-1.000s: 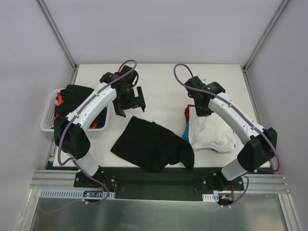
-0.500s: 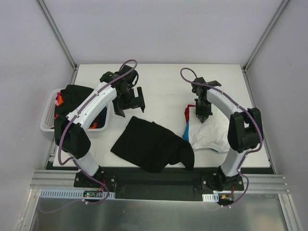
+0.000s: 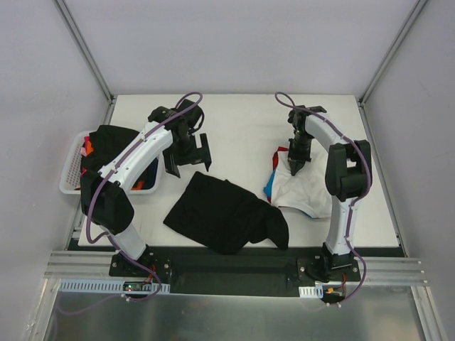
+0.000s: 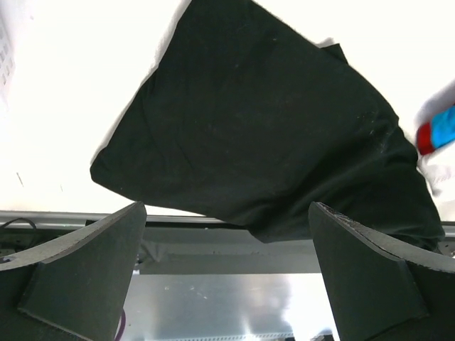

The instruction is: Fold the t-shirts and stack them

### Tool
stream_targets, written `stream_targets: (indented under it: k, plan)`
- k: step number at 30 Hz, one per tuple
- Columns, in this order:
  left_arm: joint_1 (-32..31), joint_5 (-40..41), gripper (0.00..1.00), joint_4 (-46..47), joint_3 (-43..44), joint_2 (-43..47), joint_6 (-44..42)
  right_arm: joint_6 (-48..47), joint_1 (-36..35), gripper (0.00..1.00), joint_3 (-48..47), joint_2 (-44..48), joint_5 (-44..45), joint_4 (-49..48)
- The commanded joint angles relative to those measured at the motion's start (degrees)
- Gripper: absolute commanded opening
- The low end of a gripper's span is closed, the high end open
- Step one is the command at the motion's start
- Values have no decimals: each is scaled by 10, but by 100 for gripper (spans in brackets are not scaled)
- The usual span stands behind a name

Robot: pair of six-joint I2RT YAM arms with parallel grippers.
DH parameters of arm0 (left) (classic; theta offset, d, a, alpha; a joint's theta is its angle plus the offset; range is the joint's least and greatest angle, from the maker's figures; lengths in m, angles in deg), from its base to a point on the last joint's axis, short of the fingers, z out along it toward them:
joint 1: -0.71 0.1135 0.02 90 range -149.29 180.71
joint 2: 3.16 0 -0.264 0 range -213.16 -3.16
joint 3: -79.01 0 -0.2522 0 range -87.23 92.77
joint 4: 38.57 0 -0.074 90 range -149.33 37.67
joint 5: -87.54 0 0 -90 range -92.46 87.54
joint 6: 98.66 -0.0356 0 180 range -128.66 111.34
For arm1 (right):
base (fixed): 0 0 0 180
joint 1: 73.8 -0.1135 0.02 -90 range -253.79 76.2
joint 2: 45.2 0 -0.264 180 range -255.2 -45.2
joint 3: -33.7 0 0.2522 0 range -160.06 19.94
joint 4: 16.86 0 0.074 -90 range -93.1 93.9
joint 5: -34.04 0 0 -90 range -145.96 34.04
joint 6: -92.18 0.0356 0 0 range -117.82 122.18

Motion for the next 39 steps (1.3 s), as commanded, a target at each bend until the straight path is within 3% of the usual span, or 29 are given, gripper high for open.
stream_targets:
  k: [1, 13, 18, 23, 31, 39]
  plan:
    - [2, 8, 99, -24, 14, -7, -10, 8, 38, 1, -71, -83, -42, -70]
    - [3, -7, 99, -25, 66, -51, -21, -25, 98, 1, -165, -114, -45, -47]
    - [2, -27, 99, -25, 102, -70, -18, -63, 96, 1, -126, -20, -110, -108]
    - [2, -39, 99, -24, 165, -96, -19, -63, 94, 1, -112, 60, -140, -72]
    - [3, -51, 99, 1, 181, -103, -23, -19, 75, 1, 59, 236, -132, -37]
    - [3, -50, 99, 15, 133, -76, -32, 1, 74, 1, 240, 270, -138, -90]
